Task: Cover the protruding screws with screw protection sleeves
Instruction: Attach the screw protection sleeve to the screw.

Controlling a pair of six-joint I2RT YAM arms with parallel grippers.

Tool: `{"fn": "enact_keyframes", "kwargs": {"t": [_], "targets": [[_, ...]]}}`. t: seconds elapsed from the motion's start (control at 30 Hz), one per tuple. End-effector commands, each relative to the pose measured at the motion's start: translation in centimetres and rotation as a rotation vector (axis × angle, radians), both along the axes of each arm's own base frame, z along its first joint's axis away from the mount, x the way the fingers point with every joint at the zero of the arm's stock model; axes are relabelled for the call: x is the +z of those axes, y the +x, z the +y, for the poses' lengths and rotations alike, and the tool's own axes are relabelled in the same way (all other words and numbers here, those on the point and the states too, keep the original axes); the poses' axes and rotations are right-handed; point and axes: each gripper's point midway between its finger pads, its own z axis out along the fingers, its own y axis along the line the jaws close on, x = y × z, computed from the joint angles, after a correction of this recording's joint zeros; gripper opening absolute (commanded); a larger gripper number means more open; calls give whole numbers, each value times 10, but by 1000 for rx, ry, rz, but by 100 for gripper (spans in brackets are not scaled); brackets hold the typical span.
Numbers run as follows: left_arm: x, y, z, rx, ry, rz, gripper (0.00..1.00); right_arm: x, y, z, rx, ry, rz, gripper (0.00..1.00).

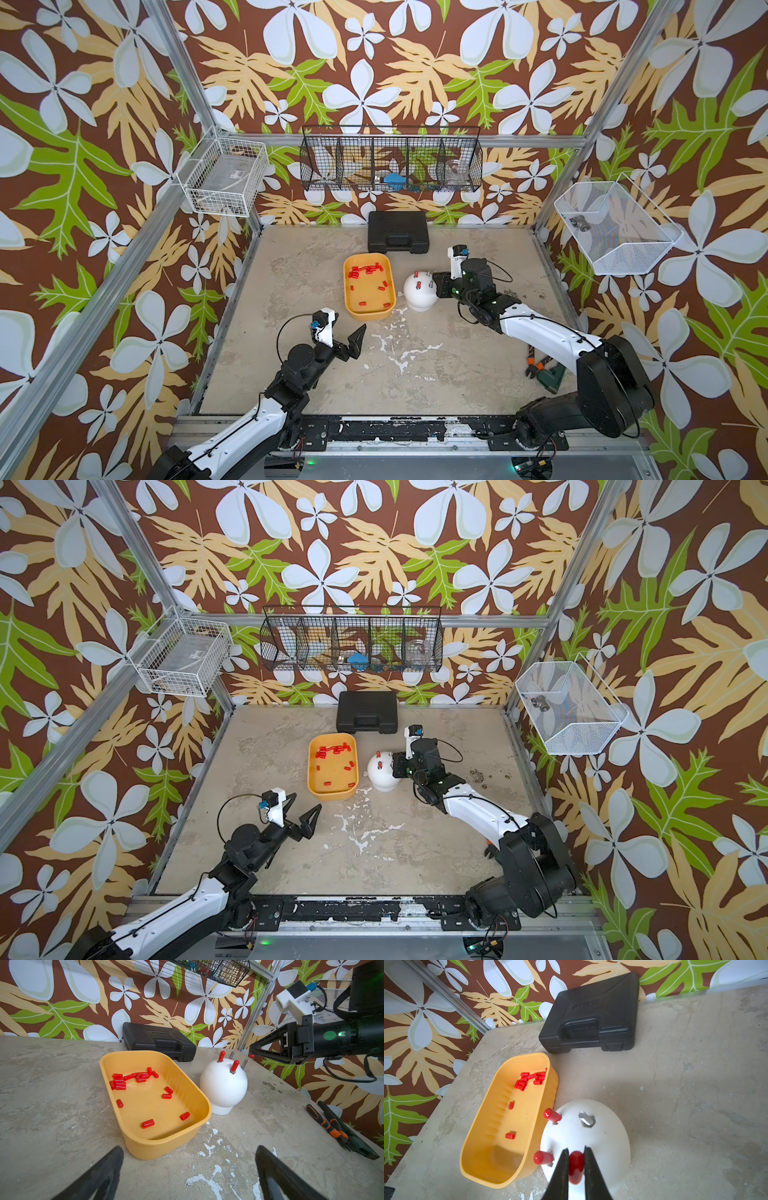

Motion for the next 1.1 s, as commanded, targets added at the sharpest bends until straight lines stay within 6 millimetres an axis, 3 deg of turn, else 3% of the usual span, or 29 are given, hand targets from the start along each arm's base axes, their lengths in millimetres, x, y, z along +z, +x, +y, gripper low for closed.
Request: {"fn": "enact_keyframes", "kwargs": {"t": [0.0, 0.47, 1.07], "targets": [[8, 0, -2, -11, -4, -28, 100, 10, 4, 0, 4, 14, -50, 15], [6, 1, -2, -11, 2, -24, 100, 11, 6, 5, 58, 69, -75, 15], [6, 1, -3, -14, 4, -22, 100, -7, 6, 5, 68, 58, -32, 15]]}}
